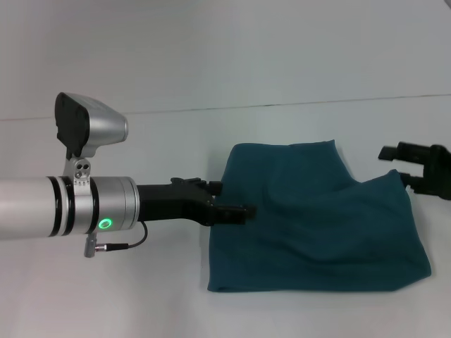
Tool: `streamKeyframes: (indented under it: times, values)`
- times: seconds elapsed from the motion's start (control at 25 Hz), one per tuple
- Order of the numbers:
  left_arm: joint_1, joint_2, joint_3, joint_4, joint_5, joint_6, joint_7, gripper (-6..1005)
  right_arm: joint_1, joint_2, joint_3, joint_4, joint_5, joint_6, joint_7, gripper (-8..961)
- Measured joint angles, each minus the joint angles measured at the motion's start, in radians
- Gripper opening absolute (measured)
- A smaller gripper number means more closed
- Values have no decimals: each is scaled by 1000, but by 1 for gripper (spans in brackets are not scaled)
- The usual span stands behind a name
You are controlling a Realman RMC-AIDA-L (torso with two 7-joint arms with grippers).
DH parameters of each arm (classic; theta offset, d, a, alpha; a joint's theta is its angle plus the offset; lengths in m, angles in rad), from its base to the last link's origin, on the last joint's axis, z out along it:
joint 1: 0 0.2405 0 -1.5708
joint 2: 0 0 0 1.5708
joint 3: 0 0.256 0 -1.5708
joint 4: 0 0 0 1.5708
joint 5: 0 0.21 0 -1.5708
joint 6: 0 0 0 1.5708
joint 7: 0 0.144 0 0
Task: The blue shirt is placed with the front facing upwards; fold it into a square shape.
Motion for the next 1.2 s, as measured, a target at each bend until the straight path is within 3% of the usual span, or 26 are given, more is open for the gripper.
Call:
streamKeyframes:
  times: [0.4,1.2]
  values:
    - [-3,8,-2,4,1,-7,0,915,-55,0,2,17,80,-18,17,811]
    - [4,4,-13,2,16,-22,11,914,-40,-8,-10,60,73,35,152,815]
